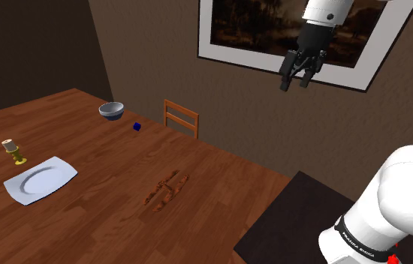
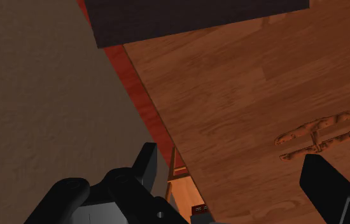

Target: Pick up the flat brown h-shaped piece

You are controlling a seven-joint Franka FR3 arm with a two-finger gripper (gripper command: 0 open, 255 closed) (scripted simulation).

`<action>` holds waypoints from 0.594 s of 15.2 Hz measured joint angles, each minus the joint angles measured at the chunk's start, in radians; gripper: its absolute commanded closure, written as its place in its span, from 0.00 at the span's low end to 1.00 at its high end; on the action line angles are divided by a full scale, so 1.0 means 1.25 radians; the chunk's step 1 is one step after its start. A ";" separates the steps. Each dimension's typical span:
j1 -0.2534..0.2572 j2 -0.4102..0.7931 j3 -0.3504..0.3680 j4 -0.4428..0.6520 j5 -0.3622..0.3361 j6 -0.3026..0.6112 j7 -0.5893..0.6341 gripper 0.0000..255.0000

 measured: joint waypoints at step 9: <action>0.039 0.121 0.042 -0.055 0.019 0.167 0.004 0.00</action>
